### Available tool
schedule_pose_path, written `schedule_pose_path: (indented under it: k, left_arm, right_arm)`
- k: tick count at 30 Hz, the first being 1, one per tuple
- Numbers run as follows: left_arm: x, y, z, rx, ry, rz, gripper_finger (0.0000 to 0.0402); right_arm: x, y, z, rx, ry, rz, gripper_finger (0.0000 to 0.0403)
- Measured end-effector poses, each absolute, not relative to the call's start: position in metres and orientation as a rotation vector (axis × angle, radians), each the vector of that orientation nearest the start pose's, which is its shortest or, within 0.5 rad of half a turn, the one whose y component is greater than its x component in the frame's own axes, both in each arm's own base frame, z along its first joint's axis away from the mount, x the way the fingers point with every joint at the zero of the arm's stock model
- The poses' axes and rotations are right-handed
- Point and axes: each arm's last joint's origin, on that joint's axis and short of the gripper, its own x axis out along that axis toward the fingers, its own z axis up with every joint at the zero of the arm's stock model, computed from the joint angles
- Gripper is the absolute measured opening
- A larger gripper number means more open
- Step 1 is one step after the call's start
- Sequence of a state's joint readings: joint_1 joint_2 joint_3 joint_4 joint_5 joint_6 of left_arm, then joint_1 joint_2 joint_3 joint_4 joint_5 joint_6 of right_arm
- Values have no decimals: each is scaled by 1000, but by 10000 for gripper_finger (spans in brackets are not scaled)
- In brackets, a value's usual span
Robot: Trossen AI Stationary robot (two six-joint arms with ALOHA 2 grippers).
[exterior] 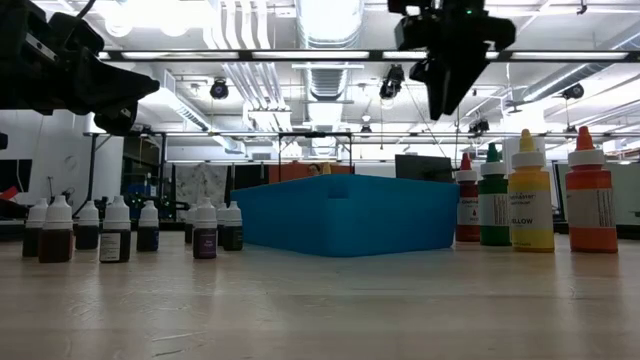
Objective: Pick & Place food coloring
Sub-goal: Put the red food coloring bottle into the blue bin
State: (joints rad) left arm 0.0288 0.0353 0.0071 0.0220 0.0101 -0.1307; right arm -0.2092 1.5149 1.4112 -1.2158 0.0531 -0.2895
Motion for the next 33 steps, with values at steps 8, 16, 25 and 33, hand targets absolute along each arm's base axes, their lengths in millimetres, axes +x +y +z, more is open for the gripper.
schedule_pose_path:
  k: [8, 16, 25, 33]
  left_arm:
    - [99, 3, 165, -131, 5, 19, 0]
    - [99, 3, 165, -131, 5, 19, 0]
    - [99, 3, 165, -131, 5, 19, 0]
    - [99, 3, 165, -131, 5, 19, 0]
  right_arm:
    - [258, -56, 302, -149, 1354, -20, 194]
    - [257, -57, 283, -179, 1378, 11, 194]
    - [257, -61, 273, -199, 1368, 19, 194]
    - [256, -67, 262, -194, 1371, 11, 194]
